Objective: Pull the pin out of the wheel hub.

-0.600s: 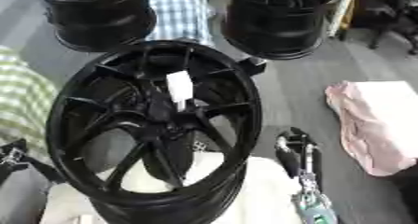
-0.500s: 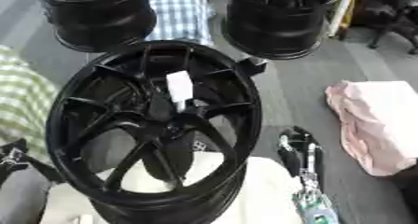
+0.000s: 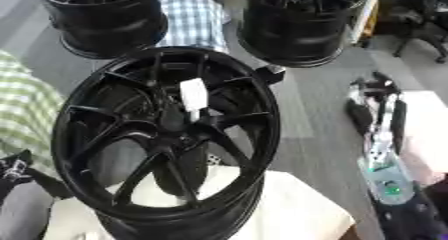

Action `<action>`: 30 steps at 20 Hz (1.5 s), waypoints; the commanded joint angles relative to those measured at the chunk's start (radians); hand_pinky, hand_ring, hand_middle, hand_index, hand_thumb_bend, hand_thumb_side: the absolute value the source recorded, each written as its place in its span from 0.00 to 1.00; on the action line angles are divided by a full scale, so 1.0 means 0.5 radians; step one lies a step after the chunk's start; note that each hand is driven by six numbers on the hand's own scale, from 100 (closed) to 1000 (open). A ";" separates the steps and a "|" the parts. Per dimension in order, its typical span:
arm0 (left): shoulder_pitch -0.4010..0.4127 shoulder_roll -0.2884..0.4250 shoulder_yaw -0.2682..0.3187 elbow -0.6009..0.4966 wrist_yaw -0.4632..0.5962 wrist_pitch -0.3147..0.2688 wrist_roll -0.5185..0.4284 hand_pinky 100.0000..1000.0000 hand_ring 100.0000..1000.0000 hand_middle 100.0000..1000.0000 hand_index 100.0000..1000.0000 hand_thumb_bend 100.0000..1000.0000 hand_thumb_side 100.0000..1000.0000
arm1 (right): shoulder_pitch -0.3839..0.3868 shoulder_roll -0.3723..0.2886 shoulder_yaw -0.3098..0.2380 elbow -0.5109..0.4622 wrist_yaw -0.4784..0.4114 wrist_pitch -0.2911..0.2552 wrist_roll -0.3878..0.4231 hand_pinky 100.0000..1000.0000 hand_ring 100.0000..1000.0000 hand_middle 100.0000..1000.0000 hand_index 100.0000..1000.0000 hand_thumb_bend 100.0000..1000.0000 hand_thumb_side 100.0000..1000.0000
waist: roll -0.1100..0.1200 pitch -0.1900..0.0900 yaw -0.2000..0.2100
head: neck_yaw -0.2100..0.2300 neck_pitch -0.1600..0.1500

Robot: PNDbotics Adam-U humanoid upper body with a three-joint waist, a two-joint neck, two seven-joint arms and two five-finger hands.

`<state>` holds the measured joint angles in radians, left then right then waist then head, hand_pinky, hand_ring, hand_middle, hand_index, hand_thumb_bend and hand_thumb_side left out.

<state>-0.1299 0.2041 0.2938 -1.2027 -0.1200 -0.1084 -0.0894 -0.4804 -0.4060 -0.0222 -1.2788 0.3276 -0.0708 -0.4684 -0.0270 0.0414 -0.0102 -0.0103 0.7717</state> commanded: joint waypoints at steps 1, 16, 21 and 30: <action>-0.002 0.064 0.012 -0.026 -0.007 -0.007 -0.004 0.67 0.62 0.60 0.72 0.28 0.56 | -0.173 -0.273 0.067 -0.219 0.065 0.062 0.224 0.76 0.64 0.64 0.83 0.00 0.46 | -0.006 -0.032 0.006 | -0.005 -0.003; 0.018 0.088 0.000 -0.041 -0.029 0.004 -0.032 0.67 0.62 0.60 0.72 0.29 0.56 | -1.067 -0.454 0.840 -0.501 -0.513 0.206 2.224 0.84 0.85 0.85 0.95 0.05 0.51 | -0.054 -0.074 0.029 | -0.045 -0.003; 0.018 0.089 -0.004 -0.045 -0.033 0.007 -0.041 0.67 0.62 0.60 0.72 0.29 0.56 | -1.209 -0.302 0.983 -0.322 -0.463 0.209 2.565 0.87 0.93 0.90 0.97 0.11 0.49 | -0.060 -0.079 0.035 | -0.041 -0.003; 0.015 0.087 -0.010 -0.055 -0.041 0.011 -0.059 0.67 0.63 0.61 0.73 0.30 0.56 | -1.295 -0.088 1.159 -0.048 -0.200 0.083 2.750 0.89 0.95 0.93 0.99 0.11 0.46 | -0.066 -0.082 0.048 | -0.052 -0.003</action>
<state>-0.1143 0.2214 0.2930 -1.2100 -0.1339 -0.1020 -0.1145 -1.1003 -0.4492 0.5555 -1.3185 0.2060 -0.0177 0.9034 -0.0644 0.0143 0.0138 -0.0332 0.7720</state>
